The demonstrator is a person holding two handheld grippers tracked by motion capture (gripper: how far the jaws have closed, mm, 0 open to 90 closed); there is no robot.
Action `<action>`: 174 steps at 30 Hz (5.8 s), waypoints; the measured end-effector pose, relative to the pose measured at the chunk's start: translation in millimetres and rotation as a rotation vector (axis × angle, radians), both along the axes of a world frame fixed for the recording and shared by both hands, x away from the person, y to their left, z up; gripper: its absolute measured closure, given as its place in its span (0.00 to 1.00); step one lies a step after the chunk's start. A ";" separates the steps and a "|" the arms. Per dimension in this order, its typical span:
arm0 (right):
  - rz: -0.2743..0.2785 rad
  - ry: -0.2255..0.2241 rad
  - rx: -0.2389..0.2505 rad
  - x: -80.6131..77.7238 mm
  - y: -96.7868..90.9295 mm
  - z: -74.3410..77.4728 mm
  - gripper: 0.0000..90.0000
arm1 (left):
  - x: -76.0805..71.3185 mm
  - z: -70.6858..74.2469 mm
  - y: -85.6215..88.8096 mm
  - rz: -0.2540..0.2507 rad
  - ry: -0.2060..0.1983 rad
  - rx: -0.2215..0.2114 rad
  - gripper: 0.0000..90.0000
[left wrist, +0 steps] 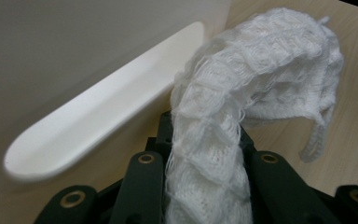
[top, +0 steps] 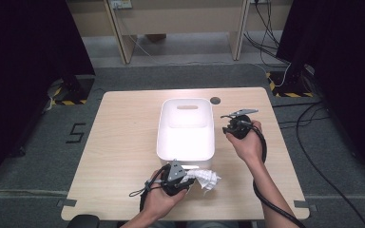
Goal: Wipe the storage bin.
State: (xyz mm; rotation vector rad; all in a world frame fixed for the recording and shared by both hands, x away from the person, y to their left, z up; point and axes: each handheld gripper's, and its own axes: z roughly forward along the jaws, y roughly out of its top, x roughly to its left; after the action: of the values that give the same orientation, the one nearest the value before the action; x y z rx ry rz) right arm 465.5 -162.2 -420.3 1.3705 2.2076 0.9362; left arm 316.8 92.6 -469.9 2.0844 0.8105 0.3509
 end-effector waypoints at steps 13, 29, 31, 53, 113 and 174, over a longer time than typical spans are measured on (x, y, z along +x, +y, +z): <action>0.003 0.005 -0.001 0.1 1.6 -2.4 0.81 | 1.4 -12.3 0.5 0.007 0.019 0.025 0.81; 0.001 -0.018 0.016 -2.9 0.9 0.3 0.80 | -0.6 -12.3 6.5 0.013 0.021 0.024 0.81; 0.002 -0.025 0.022 -4.4 1.9 4.4 0.79 | -0.9 -12.3 8.2 0.013 0.025 0.029 0.81; 0.024 -0.043 0.126 7.4 36.3 47.8 0.76 | -2.7 -9.3 15.3 0.021 0.020 0.022 0.81; 0.017 -0.013 0.097 4.2 43.7 41.4 0.84 | -4.5 2.0 44.8 0.087 0.020 -0.021 0.81; 0.031 -0.023 0.071 2.8 44.2 42.3 0.85 | -10.0 39.2 72.0 0.125 -0.038 -0.086 0.81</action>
State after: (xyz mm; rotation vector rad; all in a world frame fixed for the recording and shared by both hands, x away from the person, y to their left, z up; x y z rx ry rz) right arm 468.3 -118.0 -378.0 1.3529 2.2037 1.0458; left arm 306.9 164.6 -430.7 1.9468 0.9203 0.4149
